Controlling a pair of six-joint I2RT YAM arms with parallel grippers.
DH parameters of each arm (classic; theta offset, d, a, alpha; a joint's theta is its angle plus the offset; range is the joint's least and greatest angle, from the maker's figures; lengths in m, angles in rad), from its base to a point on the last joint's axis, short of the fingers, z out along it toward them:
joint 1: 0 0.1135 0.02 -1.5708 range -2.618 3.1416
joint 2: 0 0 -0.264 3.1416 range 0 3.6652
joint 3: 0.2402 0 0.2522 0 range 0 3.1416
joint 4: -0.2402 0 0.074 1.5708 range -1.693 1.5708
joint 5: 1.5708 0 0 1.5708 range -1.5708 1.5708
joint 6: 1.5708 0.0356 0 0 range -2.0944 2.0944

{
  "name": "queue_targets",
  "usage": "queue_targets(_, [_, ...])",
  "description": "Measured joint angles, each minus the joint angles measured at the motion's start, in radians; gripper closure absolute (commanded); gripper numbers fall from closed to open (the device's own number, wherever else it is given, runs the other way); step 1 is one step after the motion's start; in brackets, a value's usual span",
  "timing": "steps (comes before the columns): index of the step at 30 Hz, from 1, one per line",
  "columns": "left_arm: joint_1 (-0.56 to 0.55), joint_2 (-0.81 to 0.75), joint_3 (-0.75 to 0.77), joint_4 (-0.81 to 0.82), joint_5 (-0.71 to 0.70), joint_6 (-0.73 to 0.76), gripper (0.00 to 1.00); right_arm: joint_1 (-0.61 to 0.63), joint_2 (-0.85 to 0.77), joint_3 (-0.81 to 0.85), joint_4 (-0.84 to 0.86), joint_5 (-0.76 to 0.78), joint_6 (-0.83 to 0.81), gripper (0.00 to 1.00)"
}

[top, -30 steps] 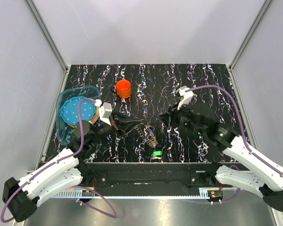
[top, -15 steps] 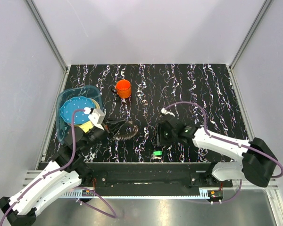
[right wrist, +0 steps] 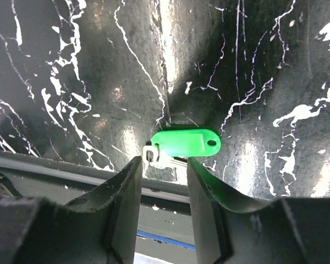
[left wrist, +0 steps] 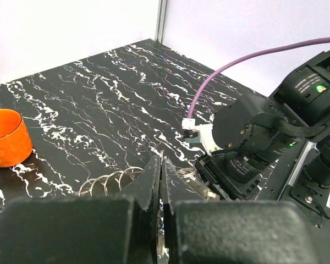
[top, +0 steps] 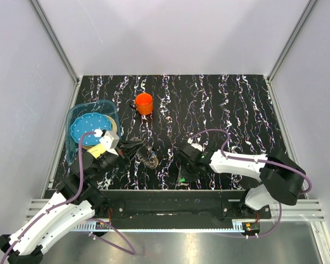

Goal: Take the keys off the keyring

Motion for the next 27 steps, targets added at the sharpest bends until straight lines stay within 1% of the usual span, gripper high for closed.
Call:
queue_targets(3, [0.000, -0.010, 0.000, -0.010, 0.000, 0.000, 1.00, 0.004, 0.039, 0.014, -0.002, 0.001, 0.013, 0.59])
queue_targets(7, [0.000, -0.015, 0.000, -0.012, 0.000, 0.000, 1.00, 0.016, 0.071, 0.031, -0.001, 0.002, 0.028, 0.66])
queue_targets(10, [0.000, -0.015, 0.000, -0.014, 0.000, 0.001, 1.00, 0.020, 0.081, 0.033, -0.001, 0.002, 0.035, 0.79])
queue_targets(11, [0.000, -0.015, 0.000, -0.014, 0.000, 0.002, 1.00, 0.020, 0.086, 0.034, -0.001, 0.002, 0.037, 0.85])
queue_targets(13, [0.000, -0.015, 0.000, -0.014, 0.000, 0.003, 1.00, 0.020, 0.092, 0.036, -0.002, 0.003, 0.040, 0.92])
queue_targets(14, [0.000, -0.015, 0.000, -0.014, 0.000, 0.003, 1.00, 0.021, 0.092, 0.038, -0.001, 0.008, 0.041, 0.98])
queue_targets(15, [0.000, -0.015, 0.000, -0.014, 0.000, 0.003, 1.00, 0.021, 0.092, 0.041, -0.002, 0.011, 0.041, 1.00])
queue_targets(18, [0.000, -0.014, 0.000, -0.014, 0.001, 0.003, 1.00, 0.021, 0.092, 0.058, -0.002, 0.034, 0.034, 1.00])
queue_targets(19, [0.000, -0.014, 0.000, -0.014, 0.001, 0.002, 1.00, 0.020, 0.092, 0.084, -0.009, 0.071, 0.015, 1.00])
queue_targets(22, [0.000, -0.010, 0.000, -0.012, 0.000, 0.001, 1.00, 0.001, 0.090, 0.097, -0.019, 0.093, -0.017, 1.00])
queue_targets(24, [0.000, 0.002, 0.000, -0.009, 0.001, -0.001, 1.00, -0.055, 0.080, 0.099, -0.023, 0.106, -0.062, 1.00])
queue_targets(26, [0.000, 0.029, 0.000, -0.003, 0.003, -0.001, 1.00, -0.145, 0.061, 0.099, -0.027, 0.123, -0.113, 1.00])
queue_targets(27, [0.000, 0.050, 0.000, -0.004, 0.003, -0.001, 1.00, -0.215, 0.045, 0.099, -0.029, 0.136, -0.154, 1.00])
